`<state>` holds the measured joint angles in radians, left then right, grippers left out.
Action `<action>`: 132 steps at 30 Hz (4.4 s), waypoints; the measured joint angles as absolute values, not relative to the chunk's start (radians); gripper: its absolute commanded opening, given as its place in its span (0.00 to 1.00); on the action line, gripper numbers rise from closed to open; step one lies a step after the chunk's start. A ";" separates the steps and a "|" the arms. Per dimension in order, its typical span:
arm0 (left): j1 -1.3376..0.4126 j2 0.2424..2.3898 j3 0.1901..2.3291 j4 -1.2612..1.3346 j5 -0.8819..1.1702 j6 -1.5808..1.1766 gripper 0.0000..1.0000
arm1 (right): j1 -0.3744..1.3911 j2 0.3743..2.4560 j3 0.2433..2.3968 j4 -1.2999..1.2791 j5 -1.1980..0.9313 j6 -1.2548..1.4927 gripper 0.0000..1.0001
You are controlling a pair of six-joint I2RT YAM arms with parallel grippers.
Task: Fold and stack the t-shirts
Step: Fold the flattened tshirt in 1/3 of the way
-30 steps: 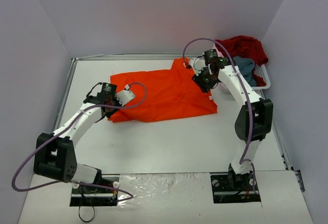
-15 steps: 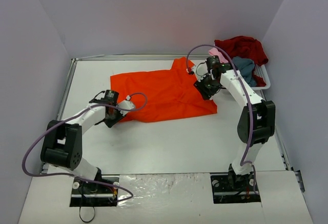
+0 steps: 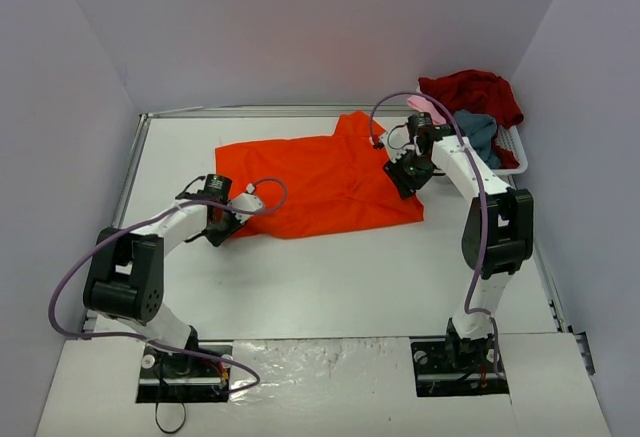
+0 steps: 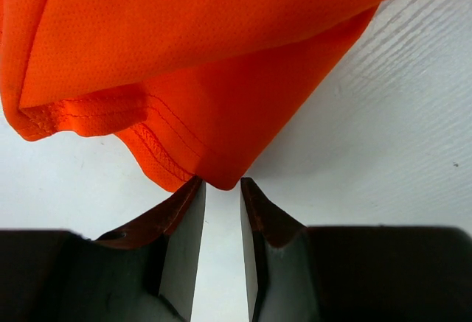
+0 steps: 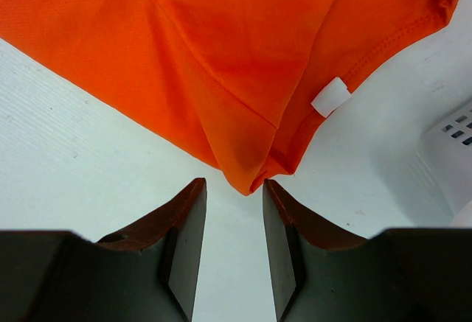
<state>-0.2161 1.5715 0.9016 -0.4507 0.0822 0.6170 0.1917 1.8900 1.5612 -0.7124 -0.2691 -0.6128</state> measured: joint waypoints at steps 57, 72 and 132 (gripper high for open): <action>-0.194 1.601 0.952 -0.448 0.160 0.591 0.02 | 0.111 2.006 1.479 -0.717 -0.293 -0.655 0.08; -0.192 1.601 0.952 -0.447 0.161 0.591 0.02 | 0.097 2.067 1.484 -0.702 -0.274 -0.657 0.06; -0.083 1.454 0.787 -0.466 0.030 0.779 0.13 | 0.052 2.107 1.538 -0.724 -0.271 -0.648 0.00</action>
<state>-0.0830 1.4544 0.7868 -0.4660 0.0299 0.7788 0.0517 2.1067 1.5383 -0.7238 -0.2714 -0.6476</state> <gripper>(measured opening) 0.131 0.001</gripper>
